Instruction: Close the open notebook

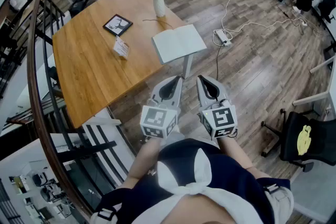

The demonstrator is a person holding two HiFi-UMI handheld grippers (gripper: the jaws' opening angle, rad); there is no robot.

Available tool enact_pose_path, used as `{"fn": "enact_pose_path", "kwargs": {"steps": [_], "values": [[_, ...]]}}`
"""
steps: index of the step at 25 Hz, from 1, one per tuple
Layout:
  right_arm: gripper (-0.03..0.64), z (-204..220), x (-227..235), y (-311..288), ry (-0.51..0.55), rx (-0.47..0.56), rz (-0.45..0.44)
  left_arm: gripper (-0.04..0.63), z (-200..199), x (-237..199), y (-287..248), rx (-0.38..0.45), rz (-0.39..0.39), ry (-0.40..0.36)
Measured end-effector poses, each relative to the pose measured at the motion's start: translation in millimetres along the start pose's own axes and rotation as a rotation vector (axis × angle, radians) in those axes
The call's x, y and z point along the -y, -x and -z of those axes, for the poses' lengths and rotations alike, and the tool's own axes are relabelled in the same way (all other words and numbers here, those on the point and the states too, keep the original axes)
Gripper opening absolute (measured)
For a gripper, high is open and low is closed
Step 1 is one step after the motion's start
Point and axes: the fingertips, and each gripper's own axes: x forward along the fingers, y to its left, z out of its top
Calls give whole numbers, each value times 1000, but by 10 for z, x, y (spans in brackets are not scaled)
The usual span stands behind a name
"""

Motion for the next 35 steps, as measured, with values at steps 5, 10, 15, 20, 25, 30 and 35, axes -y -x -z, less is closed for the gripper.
{"fn": "enact_pose_path", "kwargs": {"steps": [5,10,15,20,25,30,35], "values": [[-3,52,-60,-197,-15,7,37,18,66,-237,-4,-9,21,7],[-3,120,-82,-408,-25,-9,60,18,143,-490,-73,-20,35,27],[-2,277,-3,-309,-33,-27,60,18,332,-371,-112,-42,41,40],[-2,258,86,-719,-48,-56,64,18,324,-715,-321,-68,50,66],[-2,281,280,-1017,-65,-73,55,18,290,-955,-567,-78,34,72],[-1,278,545,-1282,-75,-83,39,18,255,-1119,-896,-88,21,86],[0,299,870,-1536,-103,-87,22,18,226,-1237,-1267,-96,15,89]]}}
